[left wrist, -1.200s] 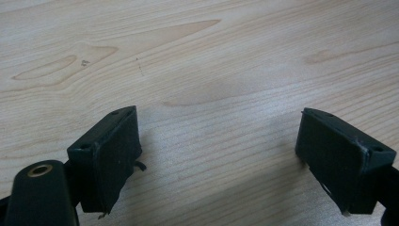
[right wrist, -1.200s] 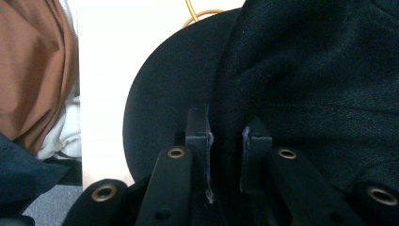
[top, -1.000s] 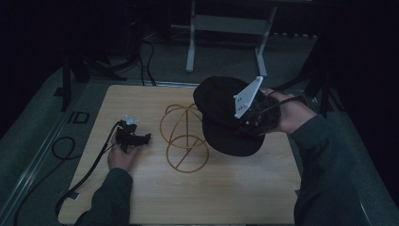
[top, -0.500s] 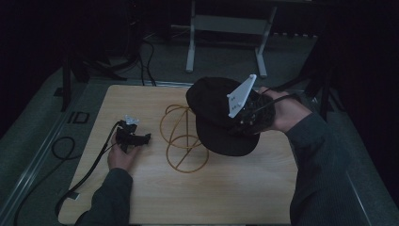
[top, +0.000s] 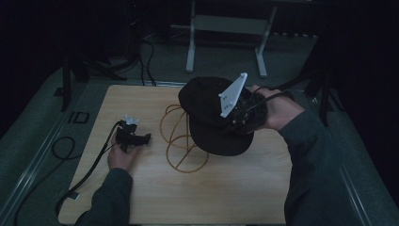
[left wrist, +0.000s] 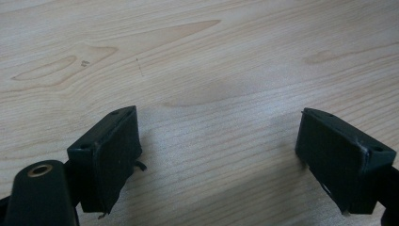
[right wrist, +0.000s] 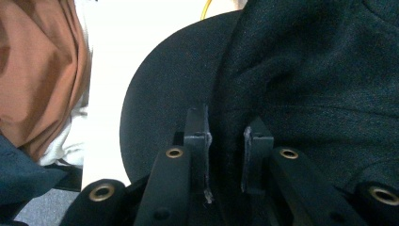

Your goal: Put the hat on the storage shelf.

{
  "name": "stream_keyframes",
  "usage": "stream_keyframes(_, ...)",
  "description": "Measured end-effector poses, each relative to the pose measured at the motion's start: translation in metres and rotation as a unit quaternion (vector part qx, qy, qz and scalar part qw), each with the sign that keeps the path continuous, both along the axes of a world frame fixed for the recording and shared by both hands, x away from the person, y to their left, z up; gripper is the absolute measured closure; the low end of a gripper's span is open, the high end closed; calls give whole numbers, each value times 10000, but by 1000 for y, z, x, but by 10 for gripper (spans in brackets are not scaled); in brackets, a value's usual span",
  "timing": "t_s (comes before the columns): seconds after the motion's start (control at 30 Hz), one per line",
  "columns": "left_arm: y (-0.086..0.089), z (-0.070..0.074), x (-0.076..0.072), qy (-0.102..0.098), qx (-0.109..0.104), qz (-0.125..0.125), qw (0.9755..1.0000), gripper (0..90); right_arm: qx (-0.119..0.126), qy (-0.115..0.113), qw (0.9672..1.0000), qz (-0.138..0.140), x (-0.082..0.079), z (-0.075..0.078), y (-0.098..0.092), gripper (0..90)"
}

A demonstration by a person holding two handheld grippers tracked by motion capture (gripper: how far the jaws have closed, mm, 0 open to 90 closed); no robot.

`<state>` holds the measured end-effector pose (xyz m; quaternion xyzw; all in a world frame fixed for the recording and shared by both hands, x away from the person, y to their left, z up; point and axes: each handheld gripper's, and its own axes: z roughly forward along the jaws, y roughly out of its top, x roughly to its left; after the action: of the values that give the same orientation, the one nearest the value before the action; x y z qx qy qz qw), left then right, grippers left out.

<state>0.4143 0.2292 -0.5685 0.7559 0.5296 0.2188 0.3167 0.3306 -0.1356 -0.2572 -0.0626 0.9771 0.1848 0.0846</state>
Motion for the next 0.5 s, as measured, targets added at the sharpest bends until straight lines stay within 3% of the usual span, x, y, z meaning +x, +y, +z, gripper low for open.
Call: stream_keyframes(0.5,0,0,0,2,2,-3,10000,139,-19,-44,9998,191,-1,3,22,770)
